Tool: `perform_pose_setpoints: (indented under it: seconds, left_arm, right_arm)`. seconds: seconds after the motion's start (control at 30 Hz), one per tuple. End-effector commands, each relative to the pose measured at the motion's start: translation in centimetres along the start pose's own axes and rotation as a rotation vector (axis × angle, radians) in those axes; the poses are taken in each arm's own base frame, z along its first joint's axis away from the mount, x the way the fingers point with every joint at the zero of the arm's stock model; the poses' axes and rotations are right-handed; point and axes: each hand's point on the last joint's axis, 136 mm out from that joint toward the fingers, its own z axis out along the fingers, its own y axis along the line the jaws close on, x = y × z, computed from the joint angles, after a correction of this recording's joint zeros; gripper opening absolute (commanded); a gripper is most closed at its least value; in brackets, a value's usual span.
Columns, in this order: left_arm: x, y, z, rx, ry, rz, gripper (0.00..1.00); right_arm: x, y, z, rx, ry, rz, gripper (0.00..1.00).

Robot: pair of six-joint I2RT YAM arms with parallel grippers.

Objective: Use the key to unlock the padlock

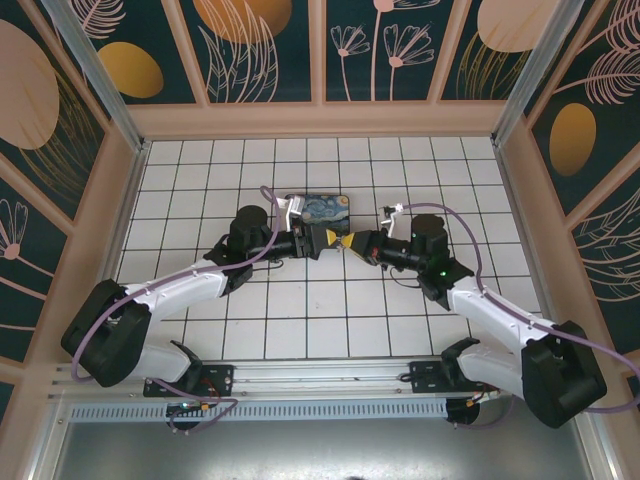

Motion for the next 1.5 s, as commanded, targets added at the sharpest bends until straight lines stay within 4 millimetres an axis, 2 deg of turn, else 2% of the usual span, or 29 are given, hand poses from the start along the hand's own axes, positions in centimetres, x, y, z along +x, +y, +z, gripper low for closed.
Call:
perform_pose_setpoints:
  seconds: [0.0, 0.57, 0.9, 1.1, 1.17, 1.23, 1.33, 1.4, 1.47]
  left_arm:
    - [-0.1, -0.7, 0.1, 0.039, -0.002, 0.014, 0.38]
    - [0.3, -0.3, 0.2, 0.029, 0.012, 0.010, 0.17]
    - [0.4, -0.1, 0.3, 0.024, 0.019, 0.008, 0.15]
    - [0.3, -0.3, 0.3, 0.031, 0.022, 0.010, 0.00]
    - [0.3, -0.4, 0.2, 0.036, 0.023, 0.014, 0.00]
    - [0.4, -0.6, 0.2, 0.040, 0.028, 0.023, 0.00]
    - [0.6, -0.3, 0.1, 0.013, 0.048, 0.037, 0.00]
    - [0.8, -0.3, 0.1, 0.001, 0.072, 0.044, 0.00]
    - [1.1, -0.6, 0.0, 0.014, 0.091, 0.051, 0.00]
  right_arm:
    - [-0.4, 1.9, 0.4, -0.052, 0.000, -0.048, 0.00]
    - [-0.4, 2.2, 0.9, -0.071, 0.001, -0.050, 0.00]
    - [-0.6, 2.4, 0.9, -0.072, -0.014, -0.054, 0.00]
    - [-0.8, 2.6, 0.9, -0.079, -0.023, -0.060, 0.00]
    - [-0.8, 2.7, 0.8, -0.080, -0.023, -0.066, 0.00]
    - [-0.6, 2.3, 0.8, -0.063, -0.011, -0.077, 0.10]
    - [-0.1, 0.4, -0.2, 0.000, 0.045, -0.140, 0.35]
    - [-1.3, -2.5, -2.0, 0.120, 0.029, -0.130, 0.44]
    - [-2.7, -2.8, -3.5, 0.137, -0.017, -0.154, 0.48]
